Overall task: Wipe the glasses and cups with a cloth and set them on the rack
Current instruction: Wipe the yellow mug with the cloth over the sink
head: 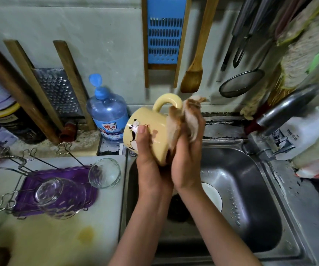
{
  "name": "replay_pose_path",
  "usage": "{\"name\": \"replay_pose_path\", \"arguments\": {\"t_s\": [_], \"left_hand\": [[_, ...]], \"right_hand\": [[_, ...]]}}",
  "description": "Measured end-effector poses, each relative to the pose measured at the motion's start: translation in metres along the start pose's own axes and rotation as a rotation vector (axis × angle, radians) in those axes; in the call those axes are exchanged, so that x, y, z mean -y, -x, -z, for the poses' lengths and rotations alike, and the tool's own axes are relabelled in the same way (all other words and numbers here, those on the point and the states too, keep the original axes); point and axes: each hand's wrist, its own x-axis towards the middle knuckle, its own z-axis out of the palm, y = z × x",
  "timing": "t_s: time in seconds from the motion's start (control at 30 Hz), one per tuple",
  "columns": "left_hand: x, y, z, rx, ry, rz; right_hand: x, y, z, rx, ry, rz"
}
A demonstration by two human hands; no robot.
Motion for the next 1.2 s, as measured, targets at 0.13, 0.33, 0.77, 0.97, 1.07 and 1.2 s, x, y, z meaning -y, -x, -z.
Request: {"name": "replay_pose_path", "arguments": {"t_s": [0.13, 0.33, 0.77, 0.97, 1.07, 1.2], "left_hand": [[0.002, -0.002, 0.007, -0.047, -0.160, -0.136], [0.007, -0.005, 0.028, 0.078, -0.599, -0.420], [-0.026, -0.011, 0.053, 0.189, -1.062, -0.656], [-0.044, 0.005, 0.053, 0.337, -1.366, -0.839], [-0.040, 0.009, 0.050, 0.406, -1.439, -0.859], [-0.044, 0.007, 0.050, 0.349, -1.495, -0.863]], "right_hand": [[0.004, -0.022, 0.001, -0.178, -0.488, -0.714], [0.004, -0.016, 0.011, -0.151, -0.697, -1.054], [0.012, 0.013, 0.050, -0.212, -0.624, -0.980], [0.023, -0.009, 0.066, 0.037, -0.175, -0.384], [0.031, -0.007, 0.052, 0.385, 0.148, -0.195], [0.031, 0.010, 0.046, 0.559, 0.413, 0.014]]}}
